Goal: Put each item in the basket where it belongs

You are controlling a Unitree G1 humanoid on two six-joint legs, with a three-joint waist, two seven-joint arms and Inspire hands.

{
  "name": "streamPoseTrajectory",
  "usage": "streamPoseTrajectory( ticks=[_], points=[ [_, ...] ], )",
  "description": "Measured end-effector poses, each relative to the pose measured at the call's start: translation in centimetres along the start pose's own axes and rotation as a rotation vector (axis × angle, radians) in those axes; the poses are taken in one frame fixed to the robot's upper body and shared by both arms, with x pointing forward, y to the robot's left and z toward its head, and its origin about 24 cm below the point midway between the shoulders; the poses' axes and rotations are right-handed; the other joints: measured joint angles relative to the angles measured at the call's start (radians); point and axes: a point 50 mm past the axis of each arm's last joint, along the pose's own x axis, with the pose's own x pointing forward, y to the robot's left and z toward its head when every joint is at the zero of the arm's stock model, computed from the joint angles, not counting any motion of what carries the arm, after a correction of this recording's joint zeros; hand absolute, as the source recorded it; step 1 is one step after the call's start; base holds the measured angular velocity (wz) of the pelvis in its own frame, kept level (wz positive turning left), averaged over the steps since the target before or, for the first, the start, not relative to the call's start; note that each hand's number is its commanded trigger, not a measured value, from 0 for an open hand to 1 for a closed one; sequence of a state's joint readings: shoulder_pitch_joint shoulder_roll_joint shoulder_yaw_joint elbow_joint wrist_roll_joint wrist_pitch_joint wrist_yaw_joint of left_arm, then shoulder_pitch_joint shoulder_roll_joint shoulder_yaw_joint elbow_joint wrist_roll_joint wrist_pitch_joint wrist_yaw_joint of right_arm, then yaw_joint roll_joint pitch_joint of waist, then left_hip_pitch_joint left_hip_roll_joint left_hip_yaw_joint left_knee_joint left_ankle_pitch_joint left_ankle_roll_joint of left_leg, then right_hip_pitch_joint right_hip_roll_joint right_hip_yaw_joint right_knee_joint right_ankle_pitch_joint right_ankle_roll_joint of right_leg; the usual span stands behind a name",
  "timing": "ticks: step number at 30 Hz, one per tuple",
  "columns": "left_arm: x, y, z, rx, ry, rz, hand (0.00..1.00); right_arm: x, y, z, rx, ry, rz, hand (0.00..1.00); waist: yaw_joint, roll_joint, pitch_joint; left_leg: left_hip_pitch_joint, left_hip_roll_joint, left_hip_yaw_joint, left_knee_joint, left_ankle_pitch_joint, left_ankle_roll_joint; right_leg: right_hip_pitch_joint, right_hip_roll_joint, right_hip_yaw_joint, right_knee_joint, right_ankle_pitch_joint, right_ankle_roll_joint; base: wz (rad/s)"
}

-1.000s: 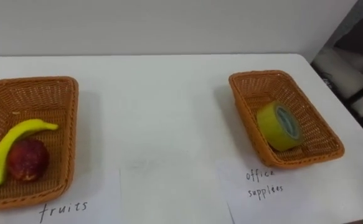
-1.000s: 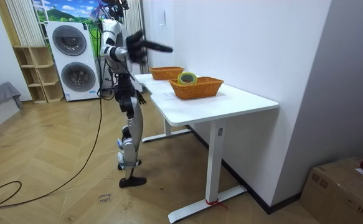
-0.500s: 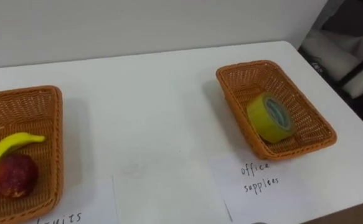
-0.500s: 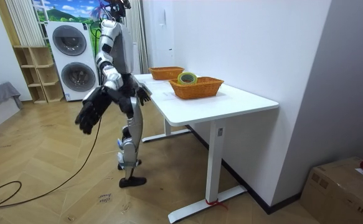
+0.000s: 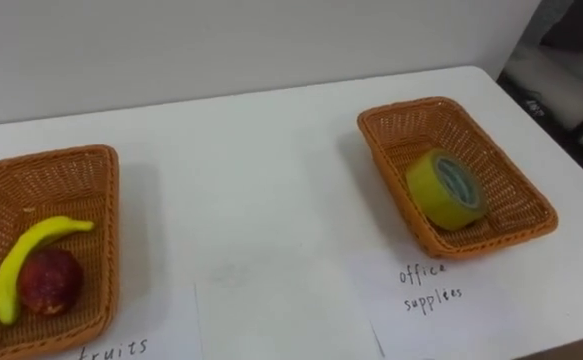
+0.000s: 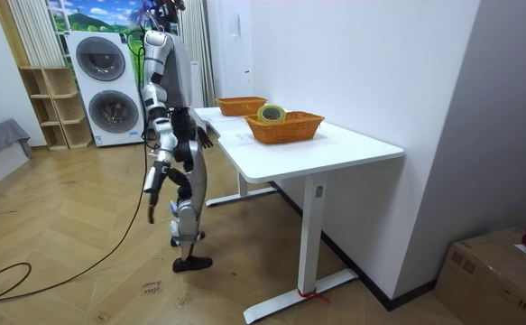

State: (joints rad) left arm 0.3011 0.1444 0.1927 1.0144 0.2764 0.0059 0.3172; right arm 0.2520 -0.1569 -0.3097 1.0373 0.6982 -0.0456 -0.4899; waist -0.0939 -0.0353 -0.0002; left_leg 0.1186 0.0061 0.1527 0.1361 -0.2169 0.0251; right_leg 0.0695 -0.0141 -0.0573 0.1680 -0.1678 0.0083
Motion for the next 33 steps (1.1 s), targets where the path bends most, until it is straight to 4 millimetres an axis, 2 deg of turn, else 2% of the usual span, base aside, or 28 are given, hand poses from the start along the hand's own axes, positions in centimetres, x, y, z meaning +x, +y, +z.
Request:
streamPoseTrajectory(
  ticks=[4, 7, 9, 10, 12, 14, 16, 17, 19, 21, 25, 27, 33],
  points=[
    [-0.2, -0.7, 0.2, 0.009, -0.004, -0.015, 0.0, -1.0, 2.9, -1.0, -0.262, -0.07, 0.183, 0.0, 0.023, 0.01, -0.0045, -0.003, -0.002, -0.006, 0.001, -0.001, 0.001, 0.0, -0.002, -0.003, -0.002, 0.0, 0.001, 0.05],
    [-0.3, -1.2, 0.3, 0.055, -0.02, -0.03, 0.0, -2.2, 5.3, -1.2, -0.618, -0.225, 0.361, 0.0, 0.049, 0.017, -0.0032, -0.003, -0.002, -0.018, 0.001, -0.001, 0.001, 0.013, -0.002, -0.017, -0.004, 0.0, 0.001, 0.1],
    [-0.2, -1.5, 1.5, 0.084, -0.064, -0.028, 0.0, -3.6, 7.5, -1.3, -0.912, -0.39, 0.49, 0.0, 0.083, 0.02, -0.0006, -0.004, 0.0, -0.018, 0.001, -0.001, 0.0, 0.013, -0.001, -0.025, -0.014, 0.0, 0.0, 0.04],
    [-0.2, -1.6, 1.8, 0.094, -0.075, -0.031, 0.0, -4.0, 8.1, -1.4, -0.986, -0.433, 0.519, 0.0, 0.094, 0.021, 0.0003, -0.005, 0.0, -0.018, 0.0, -0.001, 0.0, 0.013, -0.001, -0.026, -0.013, 0.0, 0.0, 0.0],
    [-0.3, -2.5, 2.9, 0.129, -0.118, -0.058, 0.0, -5.6, 10.7, -1.6, -1.182, -0.541, 0.628, 0.0, 0.125, 0.024, 0.0046, -0.004, 0.0, -0.025, -0.001, -0.002, -0.001, 0.019, 0.0, -0.034, -0.016, 0.0, 0.0, 0.08],
    [-0.4, -3.0, 3.4, 0.15, -0.141, -0.076, 0.0, -6.2, 11.8, -1.6, -1.222, -0.557, 0.678, 0.0, 0.131, 0.019, 0.0078, -0.003, -0.002, -0.041, 0.0, -0.002, -0.001, 0.028, -0.003, -0.052, -0.018, 0.0, 0.0, 0.26],
    [-0.5, -3.0, 3.4, 0.157, -0.143, -0.078, 0.0, -6.6, 12.3, -1.7, -1.213, -0.562, 0.697, 0.0, 0.133, 0.02, 0.0059, -0.004, -0.002, -0.052, 0.0, -0.002, -0.001, 0.033, -0.003, -0.062, -0.019, 0.0, 0.0, 0.22],
    [-0.5, -3.0, 3.2, 0.163, -0.137, -0.077, 0.0, -6.6, 12.3, -2.0, -1.226, -0.559, 0.704, 0.0, 0.133, 0.02, 0.0045, -0.005, -0.002, -0.058, 0.0, -0.002, -0.001, 0.034, -0.003, -0.069, -0.02, 0.0, 0.0, 0.15],
    [-0.5, -3.0, 3.1, 0.189, -0.135, -0.075, 0.0, -6.4, 11.7, -2.5, -1.243, -0.541, 0.701, 0.0, 0.132, 0.018, 0.008, -0.006, -0.002, -0.066, 0.0, -0.002, -0.001, 0.036, -0.004, -0.076, -0.021, 0.0, 0.0, 0.12],
    [-0.5, -2.9, 3.1, 0.218, -0.144, -0.074, 0.0, -5.9, 10.8, -3.1, -1.254, -0.511, 0.688, 0.0, 0.131, 0.015, 0.0078, -0.013, -0.004, -0.073, 0.0, -0.002, -0.001, 0.036, -0.005, -0.08, -0.027, 0.0, 0.0, 0.09],
    [-0.5, -2.9, 3.2, 0.217, -0.147, -0.072, 0.0, -5.6, 10.4, -3.2, -1.236, -0.494, 0.672, 0.0, 0.124, 0.011, 0.0065, -0.018, -0.005, -0.081, 0.002, -0.002, -0.001, 0.04, -0.006, -0.082, -0.034, 0.0, 0.0, 0.07],
    [-0.4, -2.9, 3.6, 0.214, -0.158, -0.071, 0.0, -5.4, 10.0, -3.2, -1.191, -0.467, 0.666, 0.0, 0.123, 0.015, 0.01, -0.008, -0.006, -0.09, 0.008, -0.002, -0.001, 0.055, -0.006, -0.083, -0.036, 0.0, 0.0, 0.13],
    [-0.4, -2.8, 4.2, 0.217, -0.193, -0.053, 0.0, -5.4, 9.9, -3.3, -1.137, -0.433, 0.677, 0.0, 0.124, 0.016, 0.0103, -0.004, -0.005, -0.085, 0.014, -0.002, -0.002, 0.06, -0.006, -0.084, -0.036, 0.0, 0.001, -0.03]
  ],
)
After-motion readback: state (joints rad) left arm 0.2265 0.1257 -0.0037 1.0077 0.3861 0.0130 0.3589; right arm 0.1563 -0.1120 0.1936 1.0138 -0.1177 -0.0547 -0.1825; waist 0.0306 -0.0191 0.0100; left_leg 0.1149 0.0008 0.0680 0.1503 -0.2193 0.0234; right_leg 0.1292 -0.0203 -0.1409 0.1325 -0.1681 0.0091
